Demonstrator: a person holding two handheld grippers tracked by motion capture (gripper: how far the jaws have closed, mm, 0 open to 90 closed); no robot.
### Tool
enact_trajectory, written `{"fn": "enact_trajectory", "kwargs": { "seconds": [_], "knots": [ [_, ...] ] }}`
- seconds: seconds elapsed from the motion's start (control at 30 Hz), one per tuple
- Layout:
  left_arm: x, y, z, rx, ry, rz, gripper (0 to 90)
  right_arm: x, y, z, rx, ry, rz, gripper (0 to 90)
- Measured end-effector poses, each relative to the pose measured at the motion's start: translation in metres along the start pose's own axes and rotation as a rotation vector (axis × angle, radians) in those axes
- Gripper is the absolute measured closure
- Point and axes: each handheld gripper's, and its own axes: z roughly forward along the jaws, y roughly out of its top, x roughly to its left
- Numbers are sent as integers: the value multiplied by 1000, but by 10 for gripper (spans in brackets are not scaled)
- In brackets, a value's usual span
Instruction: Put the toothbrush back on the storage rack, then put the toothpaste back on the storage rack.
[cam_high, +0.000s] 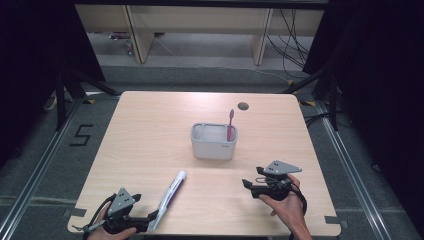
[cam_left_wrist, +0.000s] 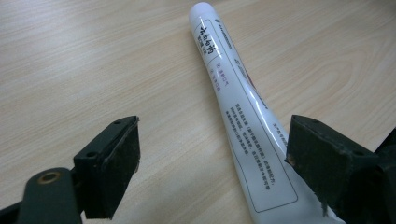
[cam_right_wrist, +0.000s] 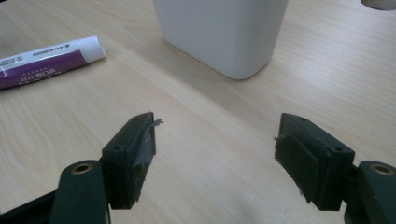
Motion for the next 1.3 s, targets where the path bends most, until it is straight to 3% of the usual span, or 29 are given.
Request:
{"fn": "enact_trajectory", "kwargs": {
  "seconds": [0.07,0.27,0.3,0.33,0.4,0.43,0.47,0.5,0.53,0.57,0.6,0.63,0.7,0.8,0.83,0.97,1.1,1.13,1.17,1.2,1.23,1.27,1.3],
  "knots": [
    [2,0,-2,23,8,26,168,-1,-3,-1,4,2,-12,294],
    [2,1,-3,37,5,27,168,1,-10,-5,10,3,9,294],
    [2,0,-2,25,5,25,168,0,-12,-5,7,6,-10,294],
    [2,0,-2,29,3,26,168,2,-14,-4,12,28,15,293],
    [1,0,-1,6,4,-2,168,4,-16,-5,33,10,9,286],
    [1,0,-1,7,3,0,168,3,-16,-5,27,6,-19,286],
    [2,0,-2,28,2,25,167,6,-18,-5,31,11,13,286],
    [2,0,-2,29,-2,27,168,4,-18,-6,26,8,-19,284],
    [2,0,-2,29,-2,27,168,6,-19,-6,32,13,10,279],
    [0,0,0,1,-4,-4,168,5,-20,-7,35,14,-7,272],
    [0,0,0,1,-4,-4,168,8,-21,-8,51,17,36,263],
    [2,0,-2,30,-3,27,168,5,-22,-8,37,9,-20,259],
    [2,0,-2,26,1,24,168,8,-25,-9,55,20,17,243],
    [2,0,-2,25,4,23,168,7,-28,-11,68,24,4,209],
    [2,0,-2,28,-2,21,168,9,-29,-11,79,21,30,201],
    [2,0,-2,25,-1,21,168,8,-37,-17,94,25,11,197],
    [2,0,-2,30,-2,27,168,11,-41,-20,91,34,46,197],
    [0,0,-1,6,-1,2,168,10,-42,-21,95,34,36,197],
    [2,0,-3,31,0,29,168,12,-44,-23,104,30,46,199],
    [2,0,-3,29,0,27,168,11,-45,-24,105,33,39,200],
    [2,0,-3,29,1,27,168,14,-47,-24,97,38,64,200],
    [2,0,-2,23,8,25,168,10,-47,-25,97,23,20,200],
    [0,0,-1,11,5,4,168,10,-47,-26,98,27,21,200]
  ]
}}
